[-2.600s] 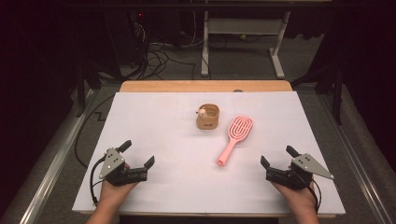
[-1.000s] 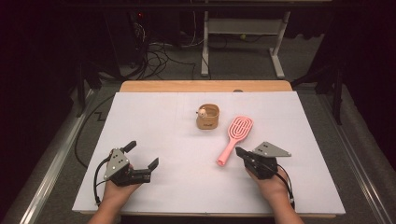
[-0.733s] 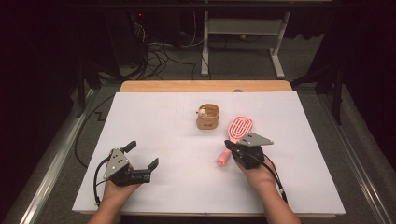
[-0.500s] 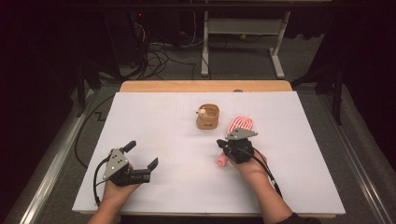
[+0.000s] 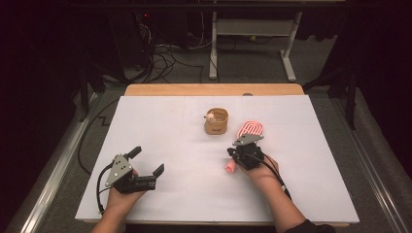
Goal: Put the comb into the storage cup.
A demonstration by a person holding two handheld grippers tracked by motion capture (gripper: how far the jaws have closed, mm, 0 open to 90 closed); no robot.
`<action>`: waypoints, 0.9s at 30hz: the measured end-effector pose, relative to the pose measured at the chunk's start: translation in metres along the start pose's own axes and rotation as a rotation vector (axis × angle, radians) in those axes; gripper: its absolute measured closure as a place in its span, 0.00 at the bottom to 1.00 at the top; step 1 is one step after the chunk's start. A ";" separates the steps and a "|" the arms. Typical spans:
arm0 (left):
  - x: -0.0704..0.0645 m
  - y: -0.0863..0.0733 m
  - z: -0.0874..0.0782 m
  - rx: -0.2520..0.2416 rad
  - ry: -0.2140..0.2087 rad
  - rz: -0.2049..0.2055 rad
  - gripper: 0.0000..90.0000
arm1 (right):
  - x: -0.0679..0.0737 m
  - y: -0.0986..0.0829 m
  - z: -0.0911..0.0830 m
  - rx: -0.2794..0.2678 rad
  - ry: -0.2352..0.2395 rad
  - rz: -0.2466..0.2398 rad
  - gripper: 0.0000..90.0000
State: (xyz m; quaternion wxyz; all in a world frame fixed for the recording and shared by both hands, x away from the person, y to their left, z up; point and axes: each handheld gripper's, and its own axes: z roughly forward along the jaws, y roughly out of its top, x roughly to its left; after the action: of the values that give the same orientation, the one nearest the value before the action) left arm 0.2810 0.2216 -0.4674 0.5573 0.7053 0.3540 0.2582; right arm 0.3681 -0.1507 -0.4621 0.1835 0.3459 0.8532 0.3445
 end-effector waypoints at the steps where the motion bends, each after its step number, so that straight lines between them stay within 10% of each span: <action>1: 0.000 0.000 0.000 0.000 -0.001 0.002 0.00 | 0.000 0.000 0.000 0.000 -0.001 -0.003 1.00; 27: -0.001 0.000 0.001 0.000 -0.008 0.007 0.00 | -0.012 -0.024 -0.026 0.028 -0.029 -0.006 1.00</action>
State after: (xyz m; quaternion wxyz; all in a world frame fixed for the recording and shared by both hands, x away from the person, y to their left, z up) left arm 0.2809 0.2199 -0.4677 0.5579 0.7076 0.3490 0.2572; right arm 0.3507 -0.1839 -0.4601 0.1921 0.3510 0.8562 0.3268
